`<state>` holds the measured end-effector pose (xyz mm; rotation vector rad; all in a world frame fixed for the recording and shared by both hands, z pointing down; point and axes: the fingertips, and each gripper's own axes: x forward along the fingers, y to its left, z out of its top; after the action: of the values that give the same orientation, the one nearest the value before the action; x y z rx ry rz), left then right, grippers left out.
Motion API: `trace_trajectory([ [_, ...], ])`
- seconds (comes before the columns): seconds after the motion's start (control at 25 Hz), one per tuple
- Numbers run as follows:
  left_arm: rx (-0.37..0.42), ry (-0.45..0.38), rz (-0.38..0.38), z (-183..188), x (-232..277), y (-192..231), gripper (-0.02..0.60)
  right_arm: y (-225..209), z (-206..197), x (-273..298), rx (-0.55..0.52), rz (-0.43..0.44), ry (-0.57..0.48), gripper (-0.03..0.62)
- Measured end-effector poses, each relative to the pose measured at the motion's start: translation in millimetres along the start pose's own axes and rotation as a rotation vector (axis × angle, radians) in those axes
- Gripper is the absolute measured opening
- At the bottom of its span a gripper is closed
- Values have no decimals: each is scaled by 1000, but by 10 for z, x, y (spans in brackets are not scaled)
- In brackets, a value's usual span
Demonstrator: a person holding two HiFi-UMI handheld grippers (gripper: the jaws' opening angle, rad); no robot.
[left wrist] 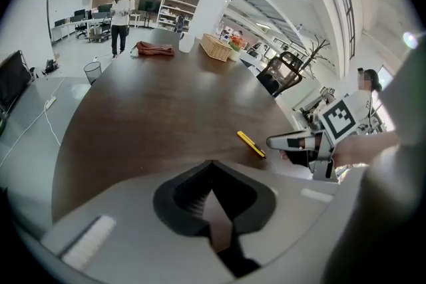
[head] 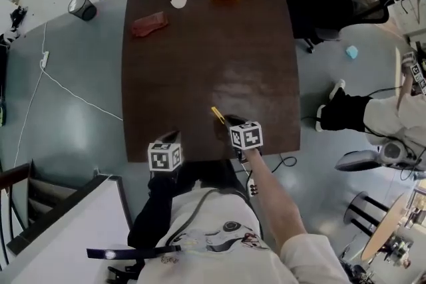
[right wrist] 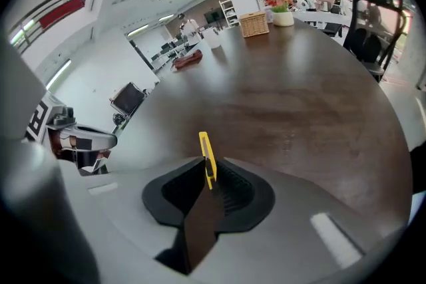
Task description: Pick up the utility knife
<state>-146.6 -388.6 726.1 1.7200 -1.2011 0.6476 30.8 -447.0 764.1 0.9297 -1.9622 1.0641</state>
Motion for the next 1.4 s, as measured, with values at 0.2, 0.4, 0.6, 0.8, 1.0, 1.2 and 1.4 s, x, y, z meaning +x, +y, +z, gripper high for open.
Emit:
trace_trajectory([
  [0.2,-9,6,-3,28,14,23,-3,-25,-51,145,-40,25,61,68],
  [0.4,-11,5,-6,61,39,2,-3,53,-136,230,-68,28,113,85],
  [0.6,-9,8,-13,46,50,-30,-3,98,-169,249,-111,-32,85,98],
  [0.8,-8,17,-11,-19,26,-29,-3,136,-197,292,-301,-213,72,54],
  [1.0,-12,14,-4,-85,-26,16,-3,102,-197,312,-258,-256,67,51],
  [1.2,-17,-20,-13,-56,-123,24,-3,234,-61,143,-150,-129,-38,51],
  [1.4,-9,-109,-31,92,-282,10,-3,381,130,-332,54,-16,-222,51],
])
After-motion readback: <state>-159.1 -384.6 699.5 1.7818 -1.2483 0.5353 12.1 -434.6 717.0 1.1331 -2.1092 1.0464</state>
